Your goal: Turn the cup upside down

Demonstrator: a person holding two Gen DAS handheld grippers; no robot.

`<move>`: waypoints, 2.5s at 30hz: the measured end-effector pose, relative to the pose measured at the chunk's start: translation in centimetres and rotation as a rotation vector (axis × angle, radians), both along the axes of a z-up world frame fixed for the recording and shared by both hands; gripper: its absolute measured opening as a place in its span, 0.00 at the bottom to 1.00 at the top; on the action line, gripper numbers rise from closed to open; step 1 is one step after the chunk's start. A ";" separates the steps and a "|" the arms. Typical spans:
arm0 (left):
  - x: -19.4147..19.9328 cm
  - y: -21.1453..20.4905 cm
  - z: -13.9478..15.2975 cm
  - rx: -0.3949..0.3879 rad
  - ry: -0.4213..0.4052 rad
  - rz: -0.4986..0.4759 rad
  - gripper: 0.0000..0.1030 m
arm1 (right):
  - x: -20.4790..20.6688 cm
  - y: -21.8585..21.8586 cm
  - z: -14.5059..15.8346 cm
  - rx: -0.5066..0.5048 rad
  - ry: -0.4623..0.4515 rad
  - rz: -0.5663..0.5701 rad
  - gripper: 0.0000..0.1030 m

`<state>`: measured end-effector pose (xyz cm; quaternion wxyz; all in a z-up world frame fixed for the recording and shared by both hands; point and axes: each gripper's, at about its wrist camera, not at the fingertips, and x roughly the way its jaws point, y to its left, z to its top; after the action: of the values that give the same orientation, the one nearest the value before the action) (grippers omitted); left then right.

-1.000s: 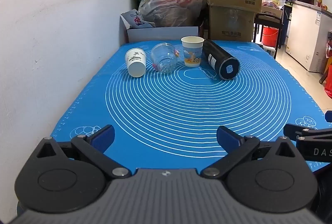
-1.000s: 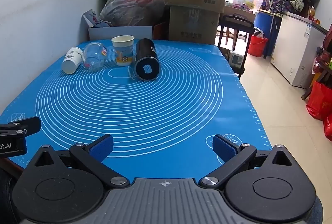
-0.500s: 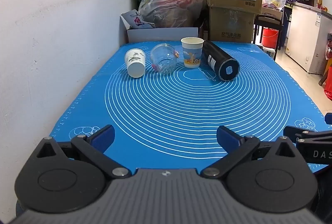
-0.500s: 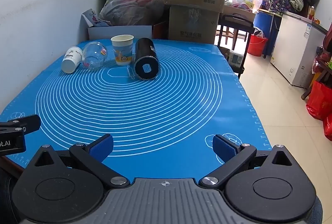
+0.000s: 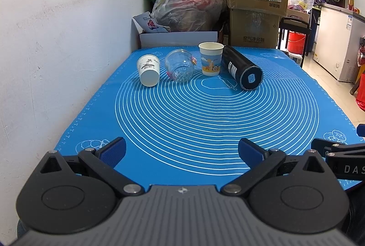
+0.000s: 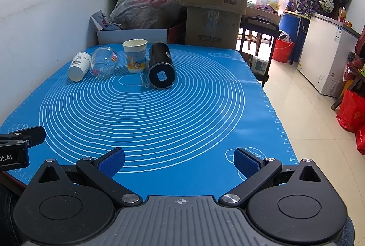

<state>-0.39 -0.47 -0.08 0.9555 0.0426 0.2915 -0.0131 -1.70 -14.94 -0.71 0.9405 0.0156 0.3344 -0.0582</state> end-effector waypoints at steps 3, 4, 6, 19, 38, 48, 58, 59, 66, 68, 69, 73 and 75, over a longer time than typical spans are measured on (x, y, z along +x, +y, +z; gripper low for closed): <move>0.0 0.0 0.1 -0.001 0.000 0.000 1.00 | -0.1 0.0 0.1 0.002 -0.004 0.004 1.00; 0.0 0.0 0.1 0.000 -0.001 0.000 1.00 | -0.1 0.0 0.1 0.002 -0.004 0.005 1.00; 0.0 0.0 0.1 0.000 -0.003 -0.002 1.00 | 0.0 0.0 0.1 0.003 -0.003 0.007 1.00; -0.2 -0.1 0.5 -0.001 -0.011 -0.001 1.00 | -0.4 -0.2 0.5 0.019 -0.029 0.002 1.00; -0.3 -0.1 0.5 -0.003 -0.014 0.001 1.00 | -0.6 -0.3 0.7 0.024 -0.038 0.000 1.00; -0.3 -0.1 0.5 -0.002 -0.013 0.000 1.00 | -0.6 -0.3 0.7 0.025 -0.037 0.000 1.00; 0.1 -0.1 0.0 0.000 -0.001 -0.002 1.00 | -0.3 -0.6 0.4 0.033 -0.030 -0.007 1.00; 0.2 -0.1 0.0 0.001 0.000 -0.001 1.00 | -0.2 -0.6 0.4 0.033 -0.029 -0.009 1.00; 2.5 0.5 -0.3 -0.009 0.011 0.012 1.00 | 0.8 -0.8 -0.1 0.035 -0.026 -0.018 1.00; 3.7 0.7 -0.3 -0.004 0.007 0.018 1.00 | 1.3 -1.0 -0.4 0.039 -0.020 -0.022 1.00; 4.4 0.8 -0.3 -0.003 0.006 0.019 1.00 | 1.5 -1.1 -0.6 0.043 -0.018 -0.023 1.00; 8.2 1.4 -0.2 0.025 0.004 0.038 1.00 | 2.7 -1.5 -1.3 0.046 -0.005 -0.034 1.00; 10.8 1.9 -0.2 0.035 0.006 0.054 1.00 | 3.5 -1.8 -1.6 0.054 0.007 -0.043 1.00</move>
<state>10.37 1.45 -0.26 0.9538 0.0514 0.2955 0.0179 1.76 -16.71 -2.33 0.9372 0.0480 0.3386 -0.0692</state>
